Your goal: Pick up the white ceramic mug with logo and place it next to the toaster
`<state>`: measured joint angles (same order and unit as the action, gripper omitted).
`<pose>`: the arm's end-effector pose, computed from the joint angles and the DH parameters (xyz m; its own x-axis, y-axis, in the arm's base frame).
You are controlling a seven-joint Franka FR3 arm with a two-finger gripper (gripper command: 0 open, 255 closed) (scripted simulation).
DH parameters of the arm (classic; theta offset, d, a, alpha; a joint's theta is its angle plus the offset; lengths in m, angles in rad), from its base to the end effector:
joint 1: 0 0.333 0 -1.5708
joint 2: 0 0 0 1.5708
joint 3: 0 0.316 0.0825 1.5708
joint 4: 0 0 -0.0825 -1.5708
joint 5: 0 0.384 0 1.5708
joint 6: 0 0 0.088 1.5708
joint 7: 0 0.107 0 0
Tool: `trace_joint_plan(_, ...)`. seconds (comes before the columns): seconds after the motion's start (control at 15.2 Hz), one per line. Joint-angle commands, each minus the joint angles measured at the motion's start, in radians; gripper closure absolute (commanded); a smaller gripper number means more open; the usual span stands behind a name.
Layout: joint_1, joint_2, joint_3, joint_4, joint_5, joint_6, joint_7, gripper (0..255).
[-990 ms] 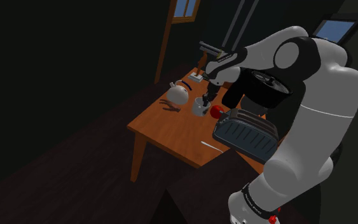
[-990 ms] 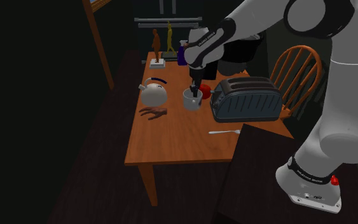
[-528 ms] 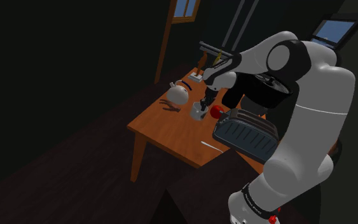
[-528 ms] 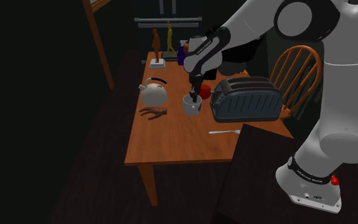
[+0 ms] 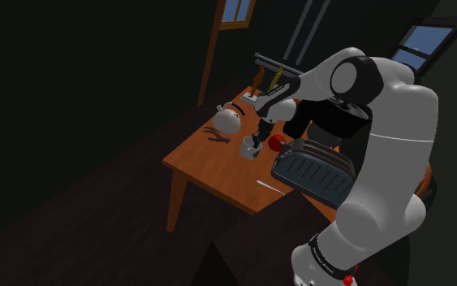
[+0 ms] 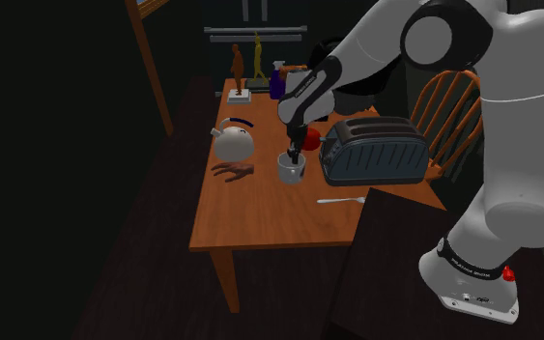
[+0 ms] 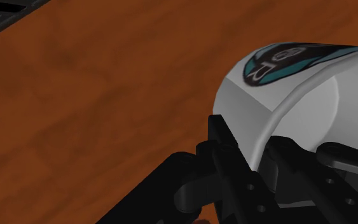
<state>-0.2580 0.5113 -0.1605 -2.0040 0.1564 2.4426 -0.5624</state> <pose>0.5483 -0.2421 0.1961 0.9982 0.0395 -0.0457 0.0375 -0.9982 -0.0459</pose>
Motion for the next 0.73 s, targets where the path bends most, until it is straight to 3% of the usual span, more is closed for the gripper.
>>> trace_joint_plan(0.0,-0.004,0.022,0.004,0.003,0.006,0.019,-0.006,255)
trace_joint_plan(0.66,-0.02,0.137,0.026,0.03,0.031,0.107,-0.024,255)
